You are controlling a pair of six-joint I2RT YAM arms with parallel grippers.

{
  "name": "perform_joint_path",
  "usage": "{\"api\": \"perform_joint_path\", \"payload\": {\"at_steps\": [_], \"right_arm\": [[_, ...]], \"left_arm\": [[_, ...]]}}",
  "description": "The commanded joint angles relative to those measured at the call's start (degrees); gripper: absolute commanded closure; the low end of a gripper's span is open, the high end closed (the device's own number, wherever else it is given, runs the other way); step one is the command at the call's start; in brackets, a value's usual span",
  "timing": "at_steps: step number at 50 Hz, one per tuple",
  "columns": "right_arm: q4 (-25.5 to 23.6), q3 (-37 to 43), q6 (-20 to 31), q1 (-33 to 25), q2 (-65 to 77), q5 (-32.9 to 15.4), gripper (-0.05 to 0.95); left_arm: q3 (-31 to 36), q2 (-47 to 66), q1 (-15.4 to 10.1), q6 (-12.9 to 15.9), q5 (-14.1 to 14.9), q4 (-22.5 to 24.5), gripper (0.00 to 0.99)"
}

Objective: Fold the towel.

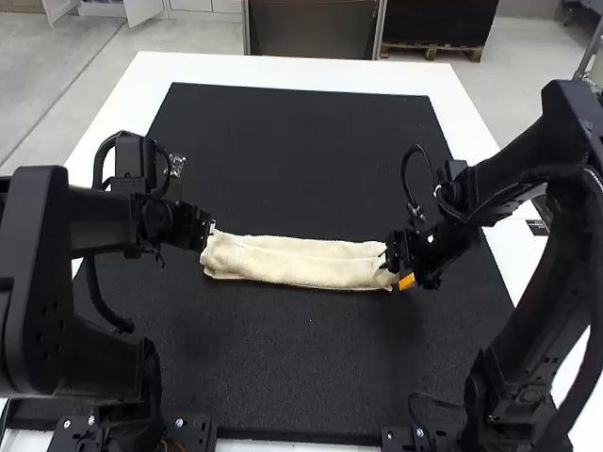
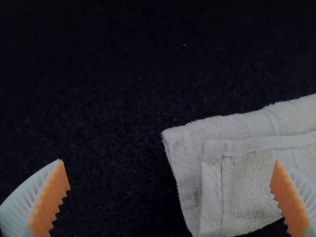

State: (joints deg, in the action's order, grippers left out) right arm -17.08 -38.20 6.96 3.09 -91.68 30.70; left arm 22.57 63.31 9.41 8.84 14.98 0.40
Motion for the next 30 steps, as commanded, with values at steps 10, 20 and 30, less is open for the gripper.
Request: {"api": "perform_joint_path", "payload": {"at_steps": [10,20,30], "right_arm": [[3.1,1.8,-0.4,0.3,0.9,1.3,0.05],[7.3,1.5,-4.0,1.2,0.7,1.3,0.05],[8.8,0.9,-5.6,2.5,0.6,1.3,0.05]], "left_arm": [[0.2,-1.6,0.1,-0.9,0.7,0.1,0.043],[0.4,-1.6,0.0,-0.9,0.7,0.0,0.043],[0.4,-1.6,0.1,-0.9,0.7,-0.1,0.043]]}}
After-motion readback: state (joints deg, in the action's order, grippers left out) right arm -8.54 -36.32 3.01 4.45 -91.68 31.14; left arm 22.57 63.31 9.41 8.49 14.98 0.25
